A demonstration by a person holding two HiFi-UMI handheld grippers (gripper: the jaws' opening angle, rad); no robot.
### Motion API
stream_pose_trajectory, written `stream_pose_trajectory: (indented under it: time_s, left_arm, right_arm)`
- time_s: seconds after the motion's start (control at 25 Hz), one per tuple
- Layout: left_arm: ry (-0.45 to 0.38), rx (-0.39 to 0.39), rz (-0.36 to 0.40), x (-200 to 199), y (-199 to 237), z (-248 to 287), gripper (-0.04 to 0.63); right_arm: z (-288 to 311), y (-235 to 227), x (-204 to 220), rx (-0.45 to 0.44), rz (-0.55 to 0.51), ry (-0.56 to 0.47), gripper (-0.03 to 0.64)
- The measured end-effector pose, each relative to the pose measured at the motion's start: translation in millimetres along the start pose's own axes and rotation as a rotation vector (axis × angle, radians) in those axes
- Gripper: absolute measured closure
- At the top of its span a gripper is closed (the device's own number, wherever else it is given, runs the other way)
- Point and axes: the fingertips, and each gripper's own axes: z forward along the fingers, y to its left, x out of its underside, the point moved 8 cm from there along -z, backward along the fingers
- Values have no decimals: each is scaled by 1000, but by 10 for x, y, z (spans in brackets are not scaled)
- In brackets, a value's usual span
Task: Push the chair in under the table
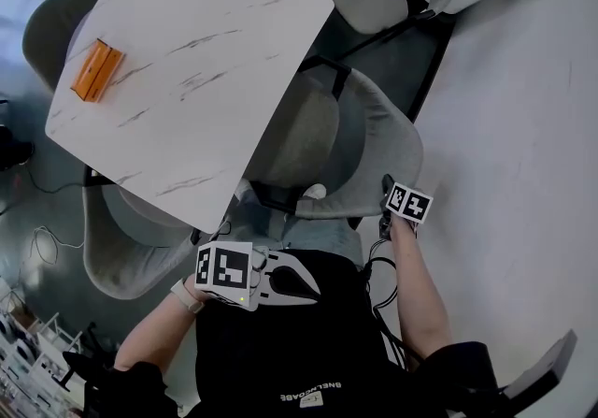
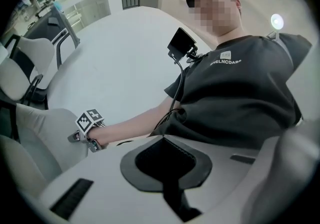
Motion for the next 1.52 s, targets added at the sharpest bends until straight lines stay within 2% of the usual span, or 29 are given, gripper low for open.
stream_pose_trajectory:
  time_s: [0.12, 0.24, 0.32, 0.44, 0.84, 0.96, 1.16, 1.32, 1.44, 1.52]
  left_arm:
    - [-11, 12, -10, 46, -29, -57, 589]
    - [-5, 57, -19, 81, -62, -99, 591]
    - [-10, 68, -5, 89, -107, -143, 591]
    - [-18, 51, 32, 101, -180, -211, 591]
    - [-64, 8, 38, 215, -291, -452, 591]
    - [-83, -35, 76, 188, -283, -538, 591]
    - [-155, -156, 118, 39, -194, -700, 588]
    - [-138, -239, 164, -101, -87, -734, 579]
    - [-114, -295, 194, -201, -12, -721, 551]
    - [-126, -329, 214, -278, 46, -715, 541]
  right_arm:
    - [9, 114, -9, -2, 5, -3, 469]
    - [12, 231, 3, -3, 12, -9, 471]
    - [9, 295, 25, -4, 15, -13, 471]
    - [-5, 385, 5, -2, 10, -16, 472]
    - [-52, 535, -41, 24, 15, -16, 472]
    - [-29, 492, -9, 35, 26, -14, 471]
    - [42, 346, 64, 37, 67, 11, 469]
    - [46, 347, 72, 25, 69, 6, 469]
    - [-28, 344, 55, 56, 86, -26, 456]
    - [-108, 347, 48, 62, 108, -49, 440]
